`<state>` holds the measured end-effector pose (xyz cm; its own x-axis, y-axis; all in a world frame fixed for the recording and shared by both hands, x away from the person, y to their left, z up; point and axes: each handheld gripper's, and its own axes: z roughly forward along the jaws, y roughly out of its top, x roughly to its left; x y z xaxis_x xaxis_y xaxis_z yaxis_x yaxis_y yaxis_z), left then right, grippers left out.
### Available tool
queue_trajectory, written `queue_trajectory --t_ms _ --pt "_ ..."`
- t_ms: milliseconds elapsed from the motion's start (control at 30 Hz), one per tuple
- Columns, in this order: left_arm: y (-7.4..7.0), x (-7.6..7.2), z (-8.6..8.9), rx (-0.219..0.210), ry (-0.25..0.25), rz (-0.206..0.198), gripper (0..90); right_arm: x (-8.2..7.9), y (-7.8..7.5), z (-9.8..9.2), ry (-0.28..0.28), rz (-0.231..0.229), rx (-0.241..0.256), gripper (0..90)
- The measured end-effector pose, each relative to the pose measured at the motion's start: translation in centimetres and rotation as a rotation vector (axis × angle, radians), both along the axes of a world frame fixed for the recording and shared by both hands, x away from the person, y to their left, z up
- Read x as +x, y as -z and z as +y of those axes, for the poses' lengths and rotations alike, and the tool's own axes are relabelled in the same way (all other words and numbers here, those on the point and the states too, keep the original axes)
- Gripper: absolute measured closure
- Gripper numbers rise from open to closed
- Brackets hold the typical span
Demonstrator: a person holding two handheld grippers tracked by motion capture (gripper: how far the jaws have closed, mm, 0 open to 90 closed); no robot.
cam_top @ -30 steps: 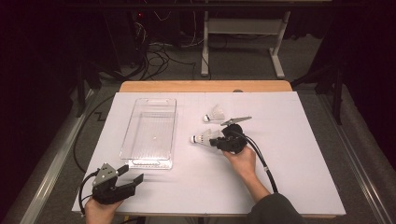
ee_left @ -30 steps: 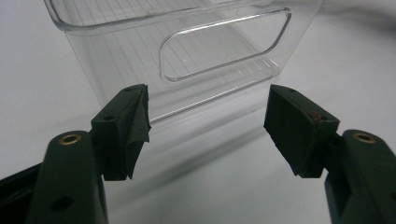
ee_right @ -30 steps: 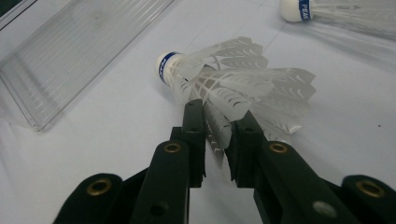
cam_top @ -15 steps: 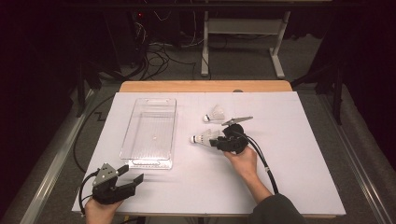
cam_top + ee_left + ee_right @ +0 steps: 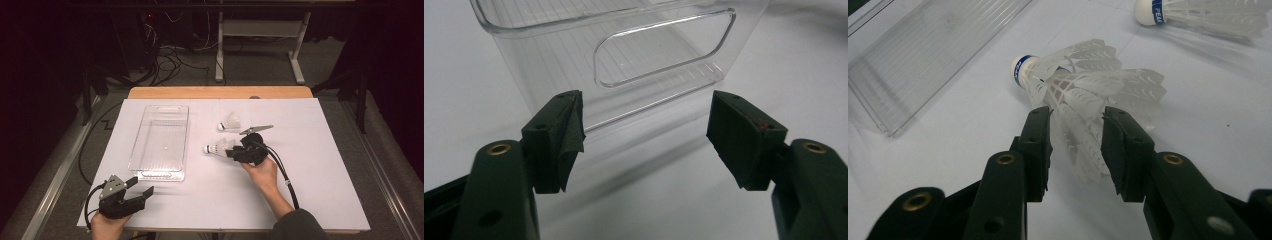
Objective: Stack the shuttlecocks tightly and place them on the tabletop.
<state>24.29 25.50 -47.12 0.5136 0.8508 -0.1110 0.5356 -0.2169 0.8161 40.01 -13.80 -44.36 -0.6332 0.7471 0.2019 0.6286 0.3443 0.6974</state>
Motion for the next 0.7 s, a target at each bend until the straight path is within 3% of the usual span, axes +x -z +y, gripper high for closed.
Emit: queue_trajectory --t_ms 700 --pt "0.0 0.0 0.0 -0.003 -0.003 0.001 32.0 -0.9 -0.6 -1.6 0.020 -0.026 -0.004 61.0"
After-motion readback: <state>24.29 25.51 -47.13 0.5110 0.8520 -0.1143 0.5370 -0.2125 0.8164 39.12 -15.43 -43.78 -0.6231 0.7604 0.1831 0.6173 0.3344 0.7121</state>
